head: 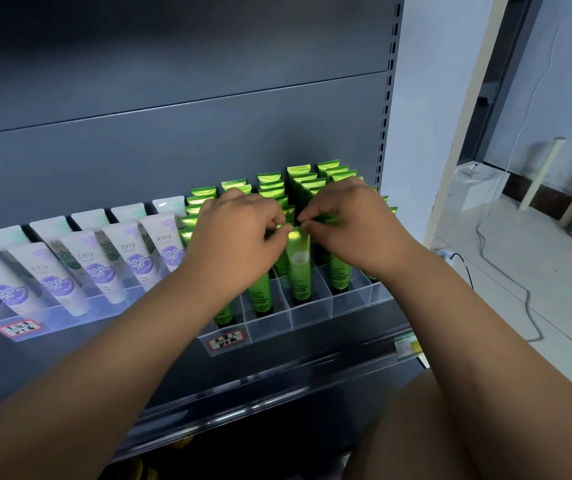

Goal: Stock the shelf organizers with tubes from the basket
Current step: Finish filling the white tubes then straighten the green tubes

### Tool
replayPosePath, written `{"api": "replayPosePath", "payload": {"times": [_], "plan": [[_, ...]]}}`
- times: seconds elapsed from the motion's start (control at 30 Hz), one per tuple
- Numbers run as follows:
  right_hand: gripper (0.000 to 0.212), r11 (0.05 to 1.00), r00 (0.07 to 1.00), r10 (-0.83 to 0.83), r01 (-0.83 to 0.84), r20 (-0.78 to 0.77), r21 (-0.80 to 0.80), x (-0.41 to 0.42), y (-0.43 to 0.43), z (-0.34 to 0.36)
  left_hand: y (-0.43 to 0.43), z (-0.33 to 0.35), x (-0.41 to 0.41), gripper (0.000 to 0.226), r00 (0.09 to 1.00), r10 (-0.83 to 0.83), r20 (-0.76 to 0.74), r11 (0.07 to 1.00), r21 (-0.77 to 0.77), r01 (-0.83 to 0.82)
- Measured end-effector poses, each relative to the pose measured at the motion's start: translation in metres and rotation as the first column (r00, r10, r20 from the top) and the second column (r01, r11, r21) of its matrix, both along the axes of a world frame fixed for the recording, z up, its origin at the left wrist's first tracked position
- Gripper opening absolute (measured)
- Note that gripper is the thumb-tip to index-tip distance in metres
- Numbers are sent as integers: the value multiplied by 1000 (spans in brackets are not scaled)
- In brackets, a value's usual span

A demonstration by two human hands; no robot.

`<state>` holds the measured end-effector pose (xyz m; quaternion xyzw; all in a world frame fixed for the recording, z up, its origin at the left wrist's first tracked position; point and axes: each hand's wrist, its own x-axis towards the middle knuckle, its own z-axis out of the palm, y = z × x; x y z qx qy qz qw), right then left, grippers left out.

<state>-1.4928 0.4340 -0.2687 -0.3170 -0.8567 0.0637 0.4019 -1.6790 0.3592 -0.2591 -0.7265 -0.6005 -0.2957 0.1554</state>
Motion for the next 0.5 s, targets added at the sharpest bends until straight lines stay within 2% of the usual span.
{"api": "replayPosePath", "payload": {"times": [0.13, 0.23, 0.37, 0.5], "plan": [[9, 985, 988, -78, 56, -131, -163, -2, -3, 10, 4, 10, -10, 21, 996, 36, 87, 999, -21, -34], [10, 966, 976, -143, 100, -168, -237, -11, -3, 18, 13, 23, -13, 12, 991, 109, 78, 986, -137, -98], [10, 959, 985, -168, 155, -37, -236, -23, -1, 26, 24, 39, -7, 10, 993, 115, -12, 956, -270, -114], [11, 950, 968, -235, 248, 88, -189, -31, 11, 28, 31, 41, -5, 9, 987, 143, -77, 931, -329, -161]]}}
